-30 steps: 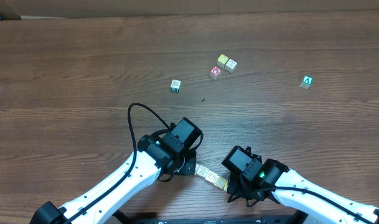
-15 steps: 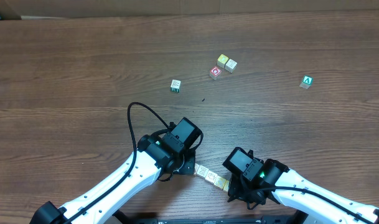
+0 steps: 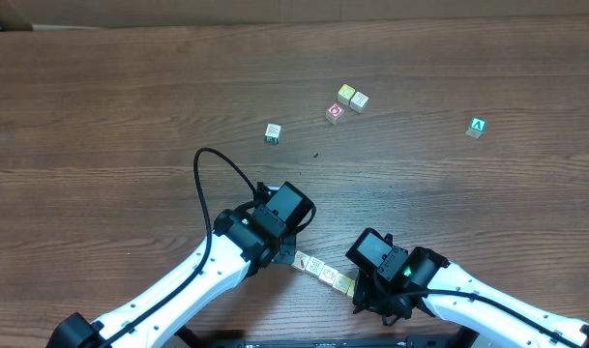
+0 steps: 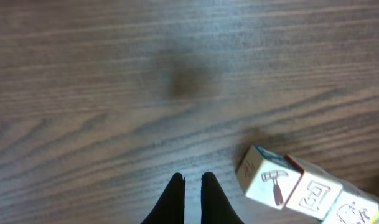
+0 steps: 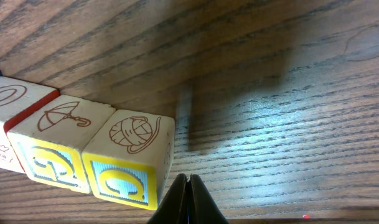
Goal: Flip 5 blocks
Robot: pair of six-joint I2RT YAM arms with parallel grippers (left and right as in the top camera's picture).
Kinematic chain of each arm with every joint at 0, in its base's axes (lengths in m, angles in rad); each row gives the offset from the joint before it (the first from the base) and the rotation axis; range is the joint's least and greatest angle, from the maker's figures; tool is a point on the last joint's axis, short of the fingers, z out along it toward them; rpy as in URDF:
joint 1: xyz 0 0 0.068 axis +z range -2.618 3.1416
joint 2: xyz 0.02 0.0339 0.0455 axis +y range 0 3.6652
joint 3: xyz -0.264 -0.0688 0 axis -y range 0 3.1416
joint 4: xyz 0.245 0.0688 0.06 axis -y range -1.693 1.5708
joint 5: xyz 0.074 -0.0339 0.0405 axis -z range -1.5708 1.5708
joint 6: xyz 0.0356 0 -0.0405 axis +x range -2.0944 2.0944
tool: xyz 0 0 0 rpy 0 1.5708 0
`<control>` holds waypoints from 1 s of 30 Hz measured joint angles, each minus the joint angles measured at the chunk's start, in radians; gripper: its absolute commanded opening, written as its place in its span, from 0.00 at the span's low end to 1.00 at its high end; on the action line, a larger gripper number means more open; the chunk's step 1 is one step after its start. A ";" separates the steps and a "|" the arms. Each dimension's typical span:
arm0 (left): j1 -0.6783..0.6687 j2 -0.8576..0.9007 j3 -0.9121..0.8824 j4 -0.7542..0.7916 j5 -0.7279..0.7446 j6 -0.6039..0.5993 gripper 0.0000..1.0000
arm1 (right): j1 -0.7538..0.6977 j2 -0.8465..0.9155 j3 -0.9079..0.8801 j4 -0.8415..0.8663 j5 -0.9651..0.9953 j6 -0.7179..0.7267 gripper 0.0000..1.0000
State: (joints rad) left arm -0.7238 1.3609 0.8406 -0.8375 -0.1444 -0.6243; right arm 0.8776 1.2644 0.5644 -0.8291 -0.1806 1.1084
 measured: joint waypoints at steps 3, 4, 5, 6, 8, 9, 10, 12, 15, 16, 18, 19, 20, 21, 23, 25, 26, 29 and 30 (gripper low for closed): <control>0.000 0.032 0.000 0.021 -0.016 0.021 0.04 | 0.000 0.000 0.000 0.000 0.000 0.002 0.04; 0.000 0.047 0.000 0.029 -0.018 0.026 0.04 | 0.000 0.000 0.000 0.000 0.000 0.003 0.04; 0.000 0.069 0.000 0.037 -0.018 0.030 0.04 | 0.000 0.000 0.000 0.000 0.000 0.003 0.04; 0.000 0.089 0.000 0.044 -0.018 0.033 0.04 | 0.000 0.000 0.000 0.000 0.000 0.003 0.04; 0.000 0.142 0.000 0.059 -0.016 0.037 0.04 | 0.000 0.000 0.000 0.000 -0.002 0.005 0.04; 0.000 0.165 0.000 0.066 -0.011 0.043 0.04 | 0.000 0.000 0.000 0.000 -0.003 0.005 0.04; 0.000 0.186 0.000 0.073 -0.005 0.051 0.04 | 0.000 0.000 0.000 0.000 -0.003 0.006 0.04; 0.000 0.217 0.000 0.087 0.014 0.075 0.04 | 0.000 0.000 0.000 0.000 -0.003 0.006 0.04; 0.000 0.244 0.000 0.105 0.053 0.121 0.04 | 0.000 0.000 0.000 0.000 -0.003 0.006 0.04; 0.000 0.249 0.000 0.105 0.067 0.137 0.04 | 0.000 0.000 0.000 0.000 -0.003 0.006 0.04; 0.000 0.251 0.000 0.105 0.097 0.170 0.04 | 0.000 0.000 0.000 0.000 -0.004 0.006 0.04; 0.000 0.252 0.000 0.105 0.111 0.185 0.04 | 0.000 0.000 0.000 0.000 -0.003 0.006 0.04; 0.000 0.252 0.000 0.105 0.124 0.200 0.04 | 0.000 0.000 0.000 0.000 -0.003 0.006 0.04; 0.000 0.252 0.000 0.105 0.137 0.216 0.04 | 0.000 0.000 0.000 0.000 -0.003 0.006 0.04; 0.000 0.252 0.000 0.105 0.162 0.243 0.04 | 0.000 0.000 0.000 0.000 -0.003 0.006 0.04; 0.000 0.252 0.000 0.107 0.187 0.271 0.04 | 0.000 0.000 0.000 0.000 -0.003 0.006 0.04; 0.000 0.252 0.000 0.109 0.196 0.286 0.04 | 0.000 0.000 0.000 0.000 -0.003 0.006 0.04; 0.000 0.252 0.000 0.109 0.213 0.314 0.04 | 0.000 0.000 0.000 0.000 -0.003 0.006 0.04; 0.000 0.252 0.000 0.109 0.217 0.321 0.04 | 0.000 0.000 0.000 0.000 -0.003 0.006 0.04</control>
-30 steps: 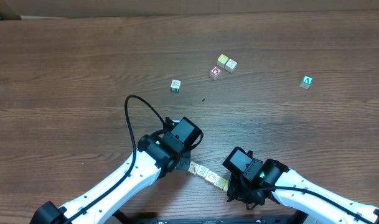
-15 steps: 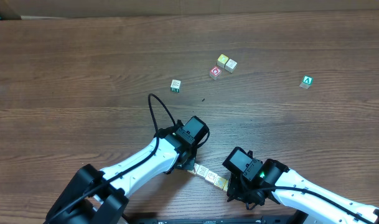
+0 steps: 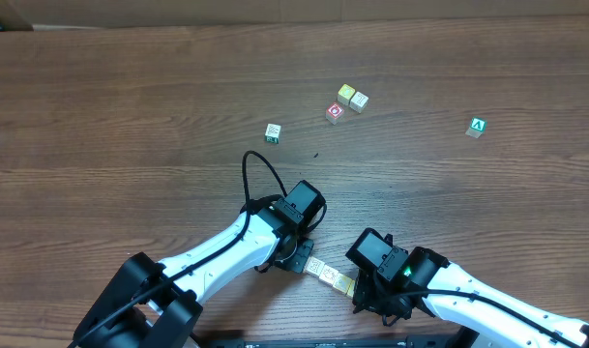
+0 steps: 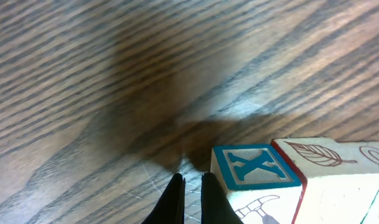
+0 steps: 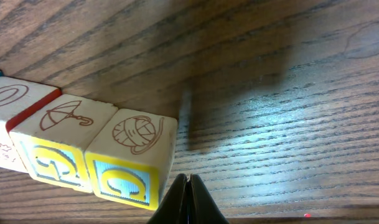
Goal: Flip 5 blocks
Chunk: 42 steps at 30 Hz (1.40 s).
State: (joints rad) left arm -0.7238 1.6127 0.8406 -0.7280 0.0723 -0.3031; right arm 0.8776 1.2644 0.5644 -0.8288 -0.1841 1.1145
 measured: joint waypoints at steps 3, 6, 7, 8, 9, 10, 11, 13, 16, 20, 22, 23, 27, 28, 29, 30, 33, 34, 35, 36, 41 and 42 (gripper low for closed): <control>0.000 0.000 0.000 0.000 0.004 0.019 0.04 | 0.000 0.000 0.000 0.000 0.000 0.000 0.04; 0.000 0.000 0.000 0.000 0.007 0.027 0.04 | 0.000 0.000 0.000 0.003 0.000 0.000 0.04; 0.000 0.000 0.000 0.000 0.007 0.027 0.04 | 0.000 0.000 0.000 0.005 0.000 0.000 0.04; 0.000 0.000 0.000 0.000 0.007 0.027 0.04 | 0.000 0.000 0.000 0.006 0.001 0.001 0.04; 0.000 0.000 0.000 0.000 0.007 0.027 0.04 | 0.000 0.000 0.000 0.006 0.001 0.002 0.04; 0.000 0.000 0.000 0.000 0.007 0.028 0.04 | 0.000 0.002 0.000 0.007 0.001 0.003 0.04; 0.000 0.000 0.000 0.000 0.007 0.030 0.04 | 0.000 0.004 0.000 0.008 0.003 0.004 0.04; 0.000 0.000 0.000 -0.001 0.007 0.031 0.04 | 0.000 0.006 0.000 0.011 0.009 0.004 0.04; 0.000 0.000 0.000 -0.003 0.007 0.038 0.04 | 0.000 0.006 0.000 0.014 0.024 0.006 0.04; 0.000 0.000 0.000 -0.005 0.007 0.042 0.04 | 0.000 0.012 0.000 0.024 0.037 0.007 0.04; 0.000 0.000 0.000 -0.005 0.007 0.042 0.04 | 0.000 0.026 0.000 0.032 0.040 0.008 0.04; 0.000 0.000 0.000 -0.005 0.007 0.042 0.04 | 0.000 0.035 0.000 0.038 0.042 0.008 0.04; 0.000 0.000 0.000 -0.005 0.006 0.042 0.04 | 0.000 0.076 0.000 0.056 0.042 0.008 0.04; 0.000 0.000 0.000 -0.005 0.006 0.042 0.05 | 0.000 0.080 -0.002 0.060 0.042 0.008 0.04; 0.000 0.000 0.000 -0.005 0.006 0.045 0.04 | 0.000 0.082 -0.002 0.062 0.042 0.008 0.04; 0.000 0.000 0.000 -0.004 0.006 0.046 0.04 | 0.000 0.082 -0.002 0.063 0.041 0.008 0.04; 0.000 0.000 0.000 0.000 -0.001 0.052 0.04 | 0.000 0.082 -0.002 0.069 0.035 0.007 0.04; 0.000 0.000 0.000 0.003 -0.003 0.053 0.04 | 0.000 0.082 -0.002 0.070 0.034 0.007 0.04; 0.000 0.000 0.000 0.007 -0.005 0.053 0.04 | 0.000 0.082 -0.002 0.071 0.033 0.007 0.04; 0.000 0.000 0.000 0.011 -0.008 0.057 0.04 | 0.000 0.082 -0.002 0.073 0.032 0.008 0.04; 0.005 0.000 0.000 0.019 -0.020 0.080 0.04 | 0.000 0.082 -0.004 0.086 0.024 0.009 0.04; 0.005 0.000 0.000 0.019 -0.023 0.091 0.04 | 0.000 0.082 -0.004 0.087 0.023 0.011 0.04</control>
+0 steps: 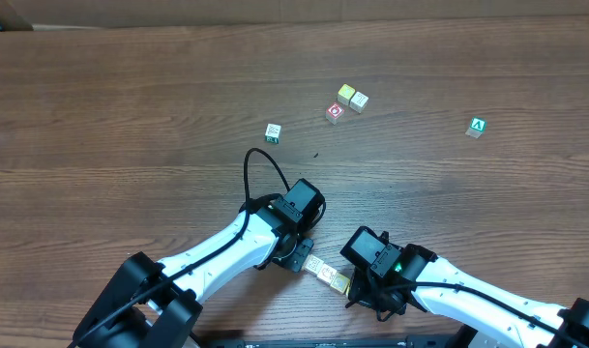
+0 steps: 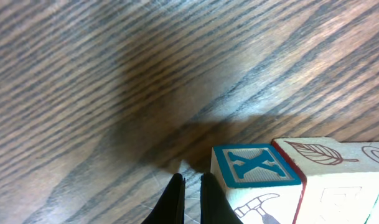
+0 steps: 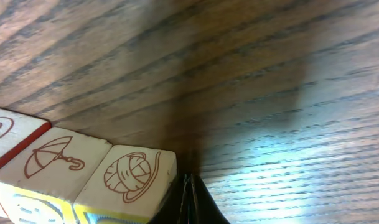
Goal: Flip 5 blocks
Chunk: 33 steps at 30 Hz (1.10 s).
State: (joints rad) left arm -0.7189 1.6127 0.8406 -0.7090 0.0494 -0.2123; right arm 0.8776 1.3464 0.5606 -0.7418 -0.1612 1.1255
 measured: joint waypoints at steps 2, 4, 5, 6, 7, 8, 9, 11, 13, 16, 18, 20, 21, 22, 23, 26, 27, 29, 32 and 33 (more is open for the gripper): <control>0.000 0.000 0.000 0.000 -0.002 0.023 0.04 | 0.000 0.000 0.000 0.002 -0.008 0.005 0.04; 0.000 0.000 0.000 0.000 -0.006 0.049 0.04 | 0.000 0.000 0.000 0.007 -0.013 0.009 0.04; 0.001 0.000 0.000 0.000 -0.009 0.060 0.04 | 0.000 0.000 0.000 0.010 -0.016 0.013 0.04; 0.001 0.000 0.000 0.001 -0.011 0.067 0.04 | 0.000 0.000 0.000 0.013 -0.019 0.015 0.04; 0.002 0.000 0.000 0.001 -0.014 0.075 0.04 | 0.000 0.000 0.000 0.016 -0.020 0.019 0.04; 0.002 0.000 0.000 0.001 -0.016 0.083 0.04 | 0.000 0.000 -0.001 0.018 -0.024 0.023 0.04; 0.002 0.000 0.000 0.001 -0.018 0.091 0.04 | 0.000 0.000 -0.002 0.021 -0.026 0.024 0.04; 0.002 0.000 0.000 0.003 -0.021 0.102 0.04 | 0.000 0.000 -0.005 0.026 -0.035 0.032 0.04; 0.002 0.000 0.000 0.004 -0.021 0.113 0.04 | 0.000 0.000 -0.007 0.030 -0.042 0.042 0.04; 0.002 0.000 0.000 0.008 -0.024 0.119 0.04 | 0.000 0.001 -0.008 0.035 -0.045 0.060 0.04; 0.002 0.000 0.000 0.007 -0.025 0.119 0.04 | 0.000 0.004 -0.008 0.036 -0.047 0.073 0.04; 0.002 0.000 0.000 0.008 -0.027 0.119 0.04 | 0.000 0.005 -0.008 0.042 -0.050 0.087 0.04; 0.002 0.000 0.000 0.007 -0.029 0.119 0.04 | 0.000 0.006 -0.009 0.047 -0.053 0.095 0.04; 0.003 0.000 0.000 0.007 -0.031 0.119 0.04 | 0.000 0.007 -0.009 0.051 -0.056 0.103 0.04; 0.004 0.000 0.000 0.007 -0.033 0.119 0.04 | 0.000 0.007 -0.010 0.056 -0.060 0.110 0.04; 0.008 0.000 0.000 0.008 -0.039 0.119 0.04 | 0.000 0.012 -0.011 0.070 -0.070 0.133 0.04; 0.008 0.000 0.000 0.007 -0.041 0.119 0.04 | 0.000 0.014 -0.011 0.073 -0.074 0.141 0.04; 0.008 0.000 0.000 0.008 -0.049 0.119 0.04 | 0.000 0.019 -0.011 0.084 -0.085 0.158 0.04; 0.008 0.000 0.000 0.014 -0.067 0.128 0.04 | 0.000 0.031 -0.011 0.099 -0.105 0.174 0.04; 0.009 0.000 0.000 0.021 -0.071 0.140 0.04 | -0.001 0.037 -0.009 0.101 -0.113 0.181 0.04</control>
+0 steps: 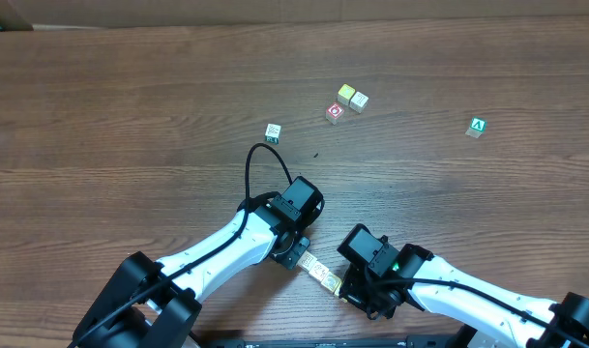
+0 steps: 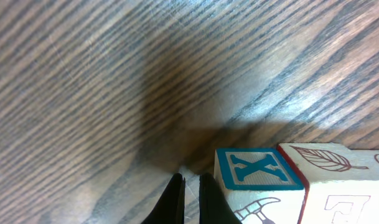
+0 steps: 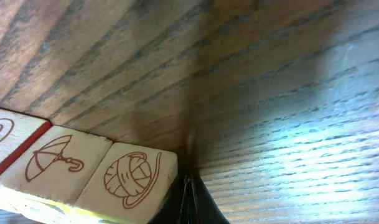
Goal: Flip 5 blocks
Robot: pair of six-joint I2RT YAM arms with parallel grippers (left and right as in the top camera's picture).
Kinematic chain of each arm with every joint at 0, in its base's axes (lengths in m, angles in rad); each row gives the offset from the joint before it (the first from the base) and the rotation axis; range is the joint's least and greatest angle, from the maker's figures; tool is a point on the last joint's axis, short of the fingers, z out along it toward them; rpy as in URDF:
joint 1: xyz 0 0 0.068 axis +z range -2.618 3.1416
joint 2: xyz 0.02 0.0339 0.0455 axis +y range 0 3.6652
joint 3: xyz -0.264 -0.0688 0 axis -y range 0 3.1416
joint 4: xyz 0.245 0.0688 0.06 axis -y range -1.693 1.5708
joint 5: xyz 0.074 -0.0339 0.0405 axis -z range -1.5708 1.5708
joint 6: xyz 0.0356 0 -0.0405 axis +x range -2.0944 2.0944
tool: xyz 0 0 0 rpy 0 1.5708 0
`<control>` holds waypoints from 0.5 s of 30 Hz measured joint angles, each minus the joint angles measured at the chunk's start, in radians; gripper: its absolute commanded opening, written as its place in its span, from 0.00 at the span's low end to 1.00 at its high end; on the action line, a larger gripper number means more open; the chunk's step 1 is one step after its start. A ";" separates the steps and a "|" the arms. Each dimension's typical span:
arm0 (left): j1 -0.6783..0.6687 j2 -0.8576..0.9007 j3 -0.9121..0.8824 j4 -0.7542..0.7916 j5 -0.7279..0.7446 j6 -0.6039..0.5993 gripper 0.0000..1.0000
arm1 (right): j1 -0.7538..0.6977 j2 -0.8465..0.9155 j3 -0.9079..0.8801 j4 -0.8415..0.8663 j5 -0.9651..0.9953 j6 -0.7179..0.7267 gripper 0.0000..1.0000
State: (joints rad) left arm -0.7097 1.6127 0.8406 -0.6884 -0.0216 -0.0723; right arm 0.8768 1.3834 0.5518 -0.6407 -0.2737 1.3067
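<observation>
A short row of wooden picture blocks [image 1: 319, 273] lies near the table's front edge, between both grippers. My left gripper [image 2: 190, 186] is shut and empty, with its tips on the table just left of the blue X block [image 2: 257, 168]. That block shows a hammer on its side, and a leaf block [image 2: 329, 158] follows it. At the row's other end, my right gripper [image 3: 188, 198] is shut, its tips tight against the yarn-ball block [image 3: 130, 177]. An umbrella block [image 3: 55, 158] sits beside that one. In the overhead view the left gripper [image 1: 296, 253] and the right gripper [image 1: 357, 288] flank the row.
Loose blocks lie farther back: a green-and-white one [image 1: 273, 132], a red one [image 1: 335, 113], a yellow one [image 1: 346, 94] touching a beige one [image 1: 359, 101], and a green A block [image 1: 478, 127] at the right. The table's front edge is close behind both arms.
My right gripper has moved a little left and in, closer against the yarn-ball block. The blocks' yellow front faces now barely show in its view. The left gripper has hardly shifted.
At first my left gripper stood apart from the row's left end, and the right was shut beside the yarn-ball block. Then the left was right next to the X block. Later the right was nearer the yarn-ball block, and now both shut grippers bracket the row.
</observation>
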 measured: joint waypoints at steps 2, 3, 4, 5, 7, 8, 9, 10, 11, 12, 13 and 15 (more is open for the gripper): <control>0.002 0.000 0.000 0.006 -0.004 0.014 0.04 | 0.000 0.008 0.004 0.002 -0.008 0.010 0.04; 0.003 0.000 0.000 0.009 -0.009 0.022 0.04 | 0.000 0.014 0.007 0.006 -0.015 0.014 0.04; 0.005 0.000 0.000 0.012 -0.018 0.029 0.04 | 0.000 0.020 0.010 0.011 -0.020 0.017 0.04; 0.005 0.000 0.000 0.013 -0.024 0.033 0.04 | 0.000 0.024 0.011 0.013 -0.026 0.019 0.04; 0.005 0.000 0.000 0.017 -0.035 0.051 0.04 | 0.000 0.029 0.013 0.021 -0.035 0.024 0.04; 0.005 0.000 0.000 0.018 -0.039 0.058 0.04 | -0.001 0.031 0.013 0.023 -0.037 0.025 0.04; 0.005 0.000 0.000 0.020 -0.044 0.067 0.04 | 0.000 0.032 0.013 0.026 -0.040 0.025 0.04; 0.005 0.000 0.000 0.022 -0.048 0.075 0.04 | 0.000 0.033 0.013 0.027 -0.042 0.026 0.04; 0.005 0.000 0.000 0.025 -0.052 0.082 0.04 | -0.001 0.034 0.013 0.029 -0.042 0.026 0.04; 0.005 0.000 0.000 0.027 -0.055 0.090 0.04 | -0.001 0.034 0.013 0.031 -0.044 0.028 0.04; 0.005 0.000 0.000 0.029 -0.058 0.099 0.04 | 0.000 0.035 0.013 0.033 -0.045 0.028 0.04; 0.005 0.000 0.000 0.034 -0.060 0.114 0.04 | 0.000 0.035 0.013 0.035 -0.047 0.028 0.04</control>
State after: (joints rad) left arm -0.7052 1.6127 0.8406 -0.6548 -0.0811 0.0418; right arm 0.8764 1.4185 0.5652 -0.6060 -0.3210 1.3346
